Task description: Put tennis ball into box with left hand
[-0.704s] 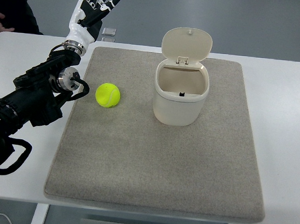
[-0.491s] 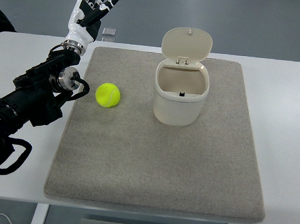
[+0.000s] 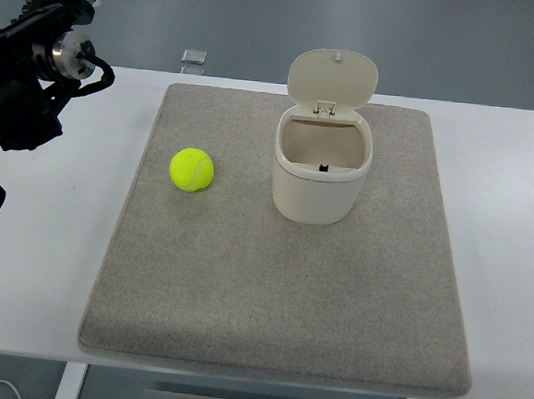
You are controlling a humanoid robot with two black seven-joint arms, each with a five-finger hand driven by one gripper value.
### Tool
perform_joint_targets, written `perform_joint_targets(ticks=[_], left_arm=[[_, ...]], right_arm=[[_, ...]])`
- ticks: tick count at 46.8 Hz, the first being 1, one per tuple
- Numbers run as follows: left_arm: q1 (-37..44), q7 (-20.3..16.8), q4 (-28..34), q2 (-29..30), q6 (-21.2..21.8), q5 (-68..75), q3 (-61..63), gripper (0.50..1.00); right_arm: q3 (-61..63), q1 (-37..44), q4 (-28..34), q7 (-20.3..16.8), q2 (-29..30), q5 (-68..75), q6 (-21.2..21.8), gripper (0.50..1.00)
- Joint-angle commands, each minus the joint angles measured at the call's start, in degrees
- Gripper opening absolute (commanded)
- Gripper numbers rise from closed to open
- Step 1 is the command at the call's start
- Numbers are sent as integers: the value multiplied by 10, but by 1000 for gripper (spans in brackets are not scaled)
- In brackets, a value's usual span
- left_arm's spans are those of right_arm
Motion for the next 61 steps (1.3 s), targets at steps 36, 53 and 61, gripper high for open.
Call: perform_joint_targets(ticks=[36, 53, 61], left_arm=[[-191, 12, -335, 186, -11, 1, 519, 990], [-171, 12, -347, 193, -38, 56, 587, 990], [-136, 12, -347, 189, -35, 105, 586, 990]], right_arm=[[0, 0, 1, 0, 0, 0, 0, 938], [0, 0, 0, 0, 0, 0, 0, 938], [0, 0, 0, 0, 0, 0, 0, 938]])
